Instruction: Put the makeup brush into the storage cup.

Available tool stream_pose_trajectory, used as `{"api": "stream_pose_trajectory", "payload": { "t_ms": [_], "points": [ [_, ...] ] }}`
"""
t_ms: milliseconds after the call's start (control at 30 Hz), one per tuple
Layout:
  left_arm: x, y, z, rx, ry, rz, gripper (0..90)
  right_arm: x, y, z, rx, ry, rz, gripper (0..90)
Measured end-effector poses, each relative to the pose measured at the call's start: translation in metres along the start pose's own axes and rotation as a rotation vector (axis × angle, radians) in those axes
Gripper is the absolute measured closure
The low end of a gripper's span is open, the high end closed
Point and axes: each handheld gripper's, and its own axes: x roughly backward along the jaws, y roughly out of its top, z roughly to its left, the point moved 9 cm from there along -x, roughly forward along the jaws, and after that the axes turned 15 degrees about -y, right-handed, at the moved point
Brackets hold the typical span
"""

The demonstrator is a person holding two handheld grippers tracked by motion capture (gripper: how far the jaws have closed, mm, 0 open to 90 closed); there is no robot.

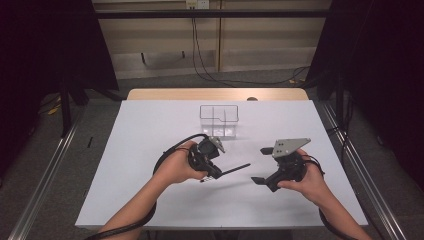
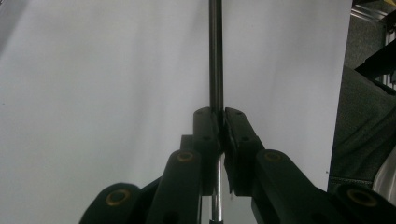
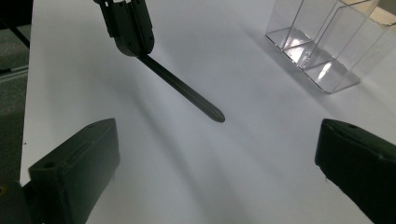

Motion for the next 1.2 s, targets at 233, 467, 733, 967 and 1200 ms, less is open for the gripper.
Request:
{"api": "stream_pose_trajectory", "payload": {
  "t_ms": [233, 467, 733, 967, 1200],
  "points": [
    [0.000, 0.002, -0.003, -0.010, -0.007, -0.001, 84.1, -0.006, 0.006, 0.003, 0.025, 0.034, 0.051, 3.6],
    [-0.002, 0.003, -0.005, -0.017, -0.014, 0.007, 84.1, -0.012, 0.010, 0.007, 0.084, 0.050, 0.094, 9.0],
    [-0.003, 0.005, -0.006, -0.020, -0.020, 0.011, 84.1, -0.015, 0.012, 0.011, 0.143, 0.070, 0.107, 20.6],
    [-0.006, 0.008, -0.008, -0.031, -0.034, 0.018, 84.1, -0.020, 0.014, 0.017, 0.209, 0.098, 0.120, 41.1],
    [-0.006, 0.010, -0.008, -0.032, -0.043, 0.023, 84.1, -0.024, 0.013, 0.028, 0.286, 0.130, 0.137, 59.6]
  ]
}}
